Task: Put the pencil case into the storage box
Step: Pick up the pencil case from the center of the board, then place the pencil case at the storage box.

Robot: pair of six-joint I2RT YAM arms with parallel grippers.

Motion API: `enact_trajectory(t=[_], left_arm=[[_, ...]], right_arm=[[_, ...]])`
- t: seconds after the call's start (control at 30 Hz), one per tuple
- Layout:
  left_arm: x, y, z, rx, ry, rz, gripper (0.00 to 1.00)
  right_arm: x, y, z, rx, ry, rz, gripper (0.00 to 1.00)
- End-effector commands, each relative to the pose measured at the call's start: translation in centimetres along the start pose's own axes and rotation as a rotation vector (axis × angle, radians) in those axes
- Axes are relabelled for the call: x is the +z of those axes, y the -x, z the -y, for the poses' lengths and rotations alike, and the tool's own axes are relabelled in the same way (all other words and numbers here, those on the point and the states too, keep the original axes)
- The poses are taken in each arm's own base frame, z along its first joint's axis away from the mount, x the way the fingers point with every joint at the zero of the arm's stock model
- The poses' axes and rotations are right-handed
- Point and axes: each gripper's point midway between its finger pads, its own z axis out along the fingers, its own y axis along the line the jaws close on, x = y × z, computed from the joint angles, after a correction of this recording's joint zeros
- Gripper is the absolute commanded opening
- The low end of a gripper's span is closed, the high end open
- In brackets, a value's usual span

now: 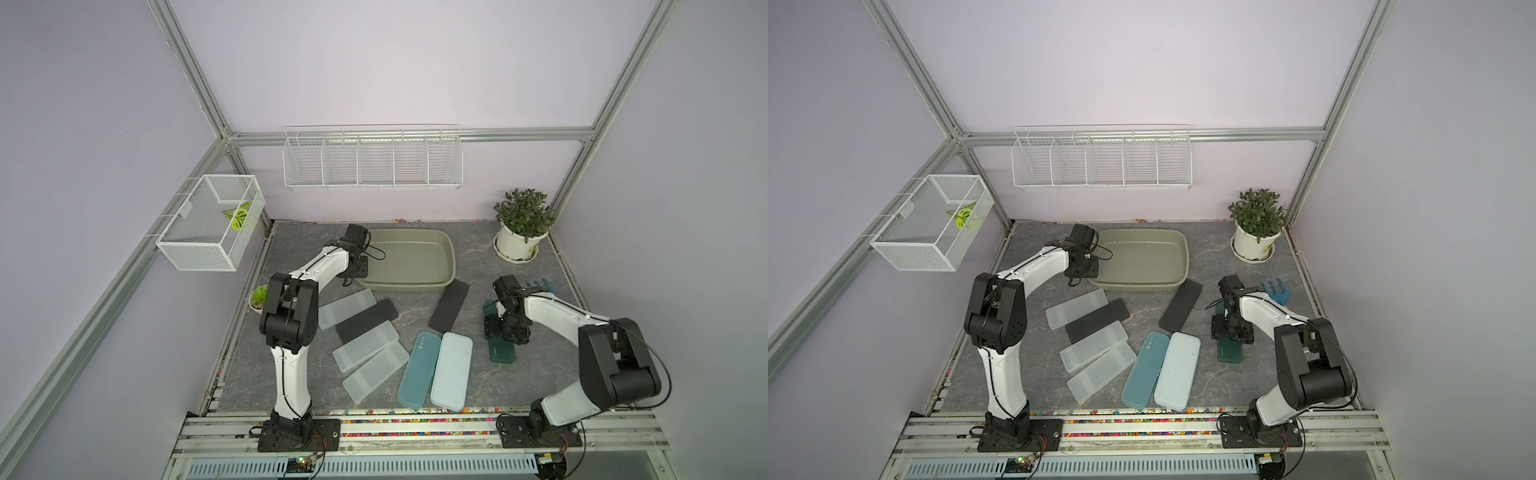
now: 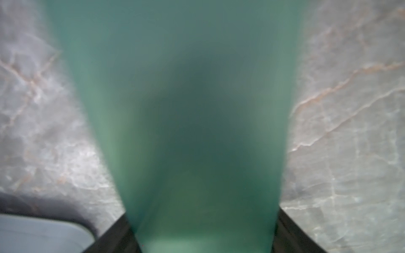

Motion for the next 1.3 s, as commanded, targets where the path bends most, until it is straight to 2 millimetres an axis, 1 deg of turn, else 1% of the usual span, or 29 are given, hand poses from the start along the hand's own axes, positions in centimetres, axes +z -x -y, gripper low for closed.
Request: enact_trajectory(t=[0.0,0.07,0.13,0.17,0.23,0.3,0.33,0.43,0.53,0.63,0.7,0.73,0.93,1.0,1.13,1.27], left_arm=[[-4.2,2.9,-0.9,-0.006,0.030,0.099,0.58],[-5.7,3.9,-1.4,-0.019,0.046,0.139,0.61],[-7.4,4.8,-2.0,-0.044,0.065,0.185,0.63],[-8.2,5.2,-2.4,-0.064,0.077,0.208,0.64],[-10.0,5.9,-3.3,-0.116,0.095,0.254,0.66],[-11.4,6.1,-4.0,-0.157,0.110,0.285,0.67],[-12.0,6.2,-4.4,-0.180,0.116,0.297,0.68],[-13.0,5.9,-5.5,-0.239,0.123,0.307,0.69],[-13.2,5.1,-6.1,-0.263,0.115,0.287,0.69],[-13.5,4.3,-6.9,-0.271,0.133,0.270,0.70],[-13.7,3.8,-7.3,-0.274,0.137,0.266,0.70],[-13.9,3.6,-7.6,-0.274,0.140,0.264,0.70],[-14.2,1.9,-8.4,-0.269,0.161,0.243,0.70],[-14.0,1.4,-8.5,-0.268,0.164,0.236,0.70],[-13.3,0.1,-8.6,-0.259,0.173,0.198,0.70],[-13.1,-0.6,-8.7,-0.251,0.180,0.188,0.70]], right_arm=[[-1.9,1.3,-0.1,-0.003,-0.002,0.056,0.64],[-3.9,2.1,-0.1,-0.001,-0.003,0.102,0.57],[-6.8,3.5,-0.4,0.000,0.012,0.177,0.53],[-8.1,4.2,-0.8,-0.007,0.034,0.206,0.53],[-11.1,5.8,-2.4,-0.028,0.105,0.270,0.53],[-13.1,7.3,-3.7,-0.024,0.157,0.313,0.52],[-13.9,8.1,-4.5,-0.028,0.176,0.327,0.51],[-15.9,11.1,-7.4,-0.047,0.230,0.371,0.51],[-16.6,14.2,-10.9,-0.080,0.270,0.391,0.51],[-16.2,17.1,-14.0,-0.098,0.295,0.390,0.51],[-15.5,18.7,-15.9,-0.109,0.311,0.397,0.50],[-14.8,19.4,-16.8,-0.110,0.318,0.389,0.50],[-12.1,23.5,-20.9,-0.139,0.324,0.391,0.49],[-11.0,24.6,-22.1,-0.162,0.320,0.391,0.49],[-7.7,25.8,-22.8,-0.140,0.291,0.328,0.49],[-5.3,25.7,-22.7,-0.094,0.257,0.275,0.50]])
